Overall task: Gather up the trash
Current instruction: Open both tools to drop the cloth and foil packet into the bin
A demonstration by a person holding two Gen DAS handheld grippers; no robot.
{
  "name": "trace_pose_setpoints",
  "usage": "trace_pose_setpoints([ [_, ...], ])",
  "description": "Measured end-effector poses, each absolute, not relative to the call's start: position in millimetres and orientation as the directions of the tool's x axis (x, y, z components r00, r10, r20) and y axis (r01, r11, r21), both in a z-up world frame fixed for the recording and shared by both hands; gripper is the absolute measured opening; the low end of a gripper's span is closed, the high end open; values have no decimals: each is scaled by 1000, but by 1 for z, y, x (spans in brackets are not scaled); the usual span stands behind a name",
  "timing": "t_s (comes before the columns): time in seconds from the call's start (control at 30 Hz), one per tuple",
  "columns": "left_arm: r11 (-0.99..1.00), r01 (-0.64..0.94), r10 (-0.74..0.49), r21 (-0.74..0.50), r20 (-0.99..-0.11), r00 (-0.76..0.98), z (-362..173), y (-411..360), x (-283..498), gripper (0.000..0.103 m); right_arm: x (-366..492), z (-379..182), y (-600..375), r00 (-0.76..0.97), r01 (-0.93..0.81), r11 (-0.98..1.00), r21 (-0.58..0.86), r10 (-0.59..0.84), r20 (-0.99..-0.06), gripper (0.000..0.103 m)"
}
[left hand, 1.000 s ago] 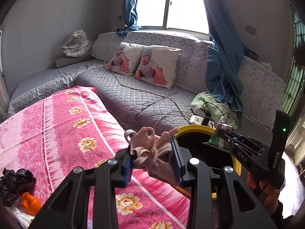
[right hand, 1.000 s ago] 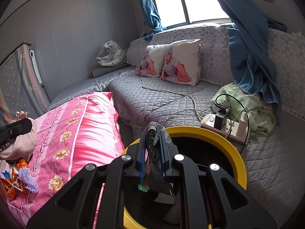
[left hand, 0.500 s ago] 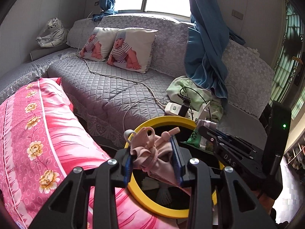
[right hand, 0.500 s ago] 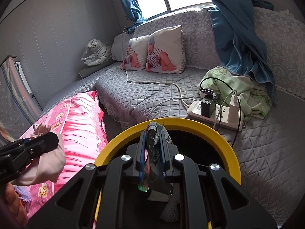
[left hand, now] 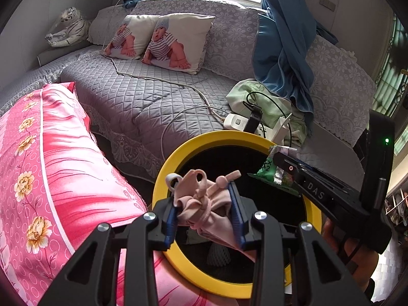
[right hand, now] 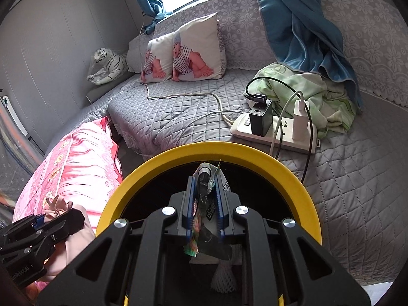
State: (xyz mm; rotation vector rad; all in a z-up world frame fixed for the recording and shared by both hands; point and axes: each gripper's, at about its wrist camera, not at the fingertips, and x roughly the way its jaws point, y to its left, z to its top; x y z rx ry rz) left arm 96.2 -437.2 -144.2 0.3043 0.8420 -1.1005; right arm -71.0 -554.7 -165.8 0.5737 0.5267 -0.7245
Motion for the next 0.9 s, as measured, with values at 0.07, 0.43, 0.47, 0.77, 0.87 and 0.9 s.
trace_pose_setpoints([
  [0.07,453,872,-654,-184,-733,186,-146,-439,97,34,-70,-167,-556,632,734,611,295,-458,-625,15],
  [0.43,454,868,-655,-199,-736,174,-145,-440,96,46,-81,-163,-560,629,755,571,323,-488,-606,35],
  [0.47,456,866,-658,-206,-734,172,-144,-440,97,48,-83,-162,-561,626,759,562,328,-494,-603,39],
  [0.77,486,832,-717,-267,-666,205,-112,-411,103,58,-97,-145,-554,646,753,560,346,-526,-554,44],
  [0.87,476,834,-756,-278,-615,227,-89,-394,100,58,-97,-134,-543,675,728,589,351,-521,-523,44],
  [0.9,475,834,-767,-281,-597,236,-81,-387,99,58,-95,-130,-539,684,719,601,349,-519,-514,44],
])
